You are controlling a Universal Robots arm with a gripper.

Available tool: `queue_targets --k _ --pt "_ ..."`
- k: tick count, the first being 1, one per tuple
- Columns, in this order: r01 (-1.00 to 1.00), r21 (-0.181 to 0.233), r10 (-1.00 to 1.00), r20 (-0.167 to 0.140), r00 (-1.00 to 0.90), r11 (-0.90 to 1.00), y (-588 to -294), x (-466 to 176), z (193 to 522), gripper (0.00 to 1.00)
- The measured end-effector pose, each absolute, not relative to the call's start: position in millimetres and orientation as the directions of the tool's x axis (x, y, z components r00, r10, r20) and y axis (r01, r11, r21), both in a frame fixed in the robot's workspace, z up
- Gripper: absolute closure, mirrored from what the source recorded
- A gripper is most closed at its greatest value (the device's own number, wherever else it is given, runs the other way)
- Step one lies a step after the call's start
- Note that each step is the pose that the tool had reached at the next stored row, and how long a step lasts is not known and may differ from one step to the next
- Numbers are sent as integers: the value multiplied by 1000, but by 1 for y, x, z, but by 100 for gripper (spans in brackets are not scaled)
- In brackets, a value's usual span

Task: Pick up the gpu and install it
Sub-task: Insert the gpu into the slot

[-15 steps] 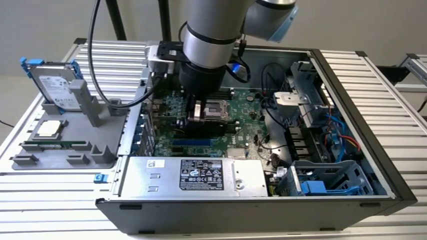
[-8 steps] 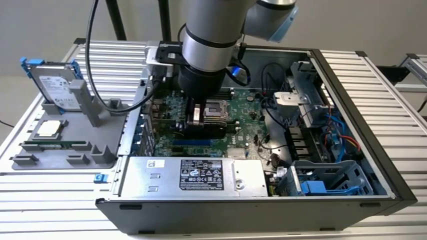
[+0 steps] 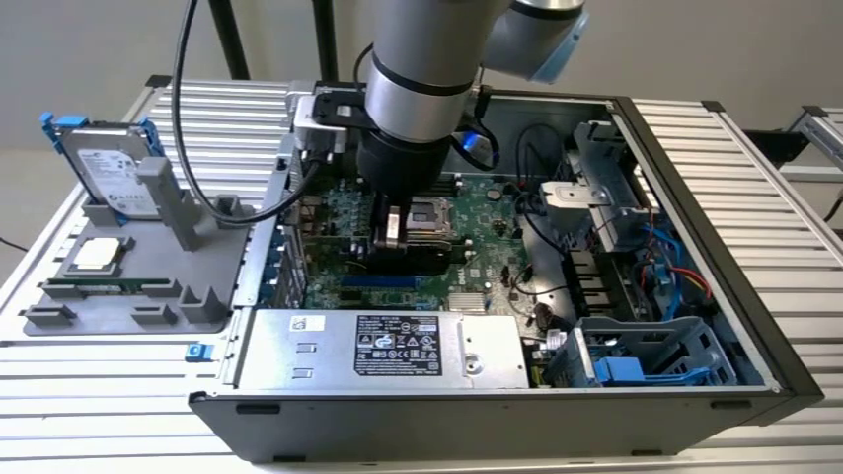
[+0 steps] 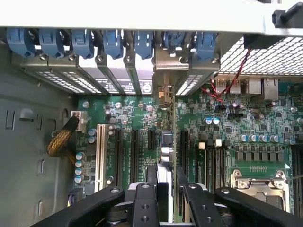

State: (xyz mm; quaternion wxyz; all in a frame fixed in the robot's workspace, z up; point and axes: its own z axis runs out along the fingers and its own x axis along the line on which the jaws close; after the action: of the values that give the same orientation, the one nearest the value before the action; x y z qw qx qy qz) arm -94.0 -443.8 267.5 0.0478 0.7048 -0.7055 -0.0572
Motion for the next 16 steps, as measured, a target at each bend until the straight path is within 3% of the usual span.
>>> queue_targets --k 16 --pt "-989 148 -1000 -13 -2 0 -441 -98 266 100"
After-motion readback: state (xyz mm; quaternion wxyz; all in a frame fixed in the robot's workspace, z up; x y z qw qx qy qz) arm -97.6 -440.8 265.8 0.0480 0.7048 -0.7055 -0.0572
